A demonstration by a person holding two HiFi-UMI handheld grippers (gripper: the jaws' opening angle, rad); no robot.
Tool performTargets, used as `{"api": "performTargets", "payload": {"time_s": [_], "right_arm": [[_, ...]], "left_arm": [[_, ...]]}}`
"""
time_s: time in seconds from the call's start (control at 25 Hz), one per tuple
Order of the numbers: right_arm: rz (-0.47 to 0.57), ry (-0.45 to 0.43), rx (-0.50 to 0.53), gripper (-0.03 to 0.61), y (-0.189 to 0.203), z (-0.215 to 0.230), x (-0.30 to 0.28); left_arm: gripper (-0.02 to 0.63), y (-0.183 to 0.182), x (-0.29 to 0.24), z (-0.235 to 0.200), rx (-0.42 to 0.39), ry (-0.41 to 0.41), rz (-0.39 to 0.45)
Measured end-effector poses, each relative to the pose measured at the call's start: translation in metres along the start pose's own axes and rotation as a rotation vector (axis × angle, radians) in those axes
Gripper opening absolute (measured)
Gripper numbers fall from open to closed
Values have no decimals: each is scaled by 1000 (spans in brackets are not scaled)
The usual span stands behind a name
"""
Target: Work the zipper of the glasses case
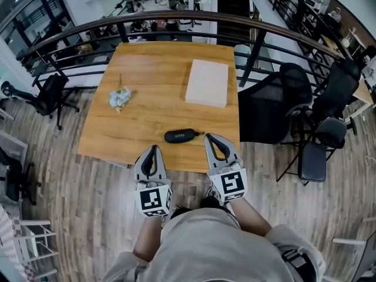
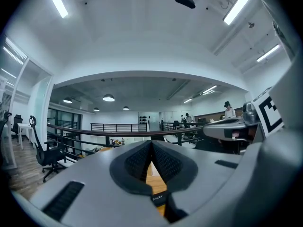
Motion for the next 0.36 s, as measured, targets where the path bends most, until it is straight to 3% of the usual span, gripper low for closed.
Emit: {"api": "performTargets", "payload": {"time_s": [0.36], "right_arm": [[13,23,7,26,2,-2,-6]], "left_arm": [[23,3,-7,-7,11,29,12]]}}
Point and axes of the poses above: the fingertips, and each gripper's own axes: x backward along the fingers, z to its right, y out of its underside, the point moved 2 cm from there along x, backward along the fingers, and after that the axes turned 9 degrees about -y, right-handed, at the moved point
